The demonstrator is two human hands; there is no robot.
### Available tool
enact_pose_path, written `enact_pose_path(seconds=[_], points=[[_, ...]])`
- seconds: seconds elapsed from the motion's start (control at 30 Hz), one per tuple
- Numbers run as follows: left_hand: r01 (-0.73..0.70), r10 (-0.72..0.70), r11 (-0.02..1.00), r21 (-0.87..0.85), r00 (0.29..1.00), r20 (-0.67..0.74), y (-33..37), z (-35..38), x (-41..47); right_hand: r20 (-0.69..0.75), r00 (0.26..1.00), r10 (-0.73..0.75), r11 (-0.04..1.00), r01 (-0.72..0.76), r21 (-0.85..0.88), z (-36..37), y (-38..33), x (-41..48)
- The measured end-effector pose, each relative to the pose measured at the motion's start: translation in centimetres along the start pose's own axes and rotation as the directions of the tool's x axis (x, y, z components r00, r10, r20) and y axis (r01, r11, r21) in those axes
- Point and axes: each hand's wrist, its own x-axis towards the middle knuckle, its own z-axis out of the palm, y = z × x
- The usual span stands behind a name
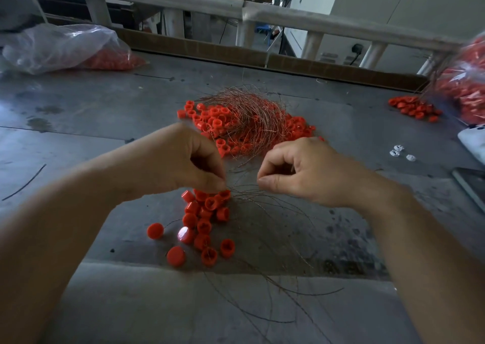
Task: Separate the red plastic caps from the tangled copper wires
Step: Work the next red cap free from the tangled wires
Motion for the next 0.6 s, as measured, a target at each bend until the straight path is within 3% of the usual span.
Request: enact_pose_path(seconds=[0.2,0.43,0.5,0.6], points=[[0.018,-0.021,0.999,0.037,0.996,0.089,-0.1,0.19,-0.04,0.142,0.989,0.042,0.998,-0.033,-0.061,0.26,0.0,0.06],[0.018,-0.02,0.999,0.038,0.997,0.075,-0.17,0.07,0.13,0.176,0.982,0.067,0.997,-0.061,-0.038,0.24,0.06,0.08],[0.028,-0.028,0.999,0.024,0.999,0.015,-0.04,0.01,0.16,0.18,0.981,0.07,0.997,-0.064,-0.039,0.24,0.06,0.09],[0.036,-0.037,0.999,-0.009,0.982,-0.187,-0.31,-0.13,0.52,0.167,0.984,0.067,0.998,-0.064,-0.027,0.11,0.06,0.04]])
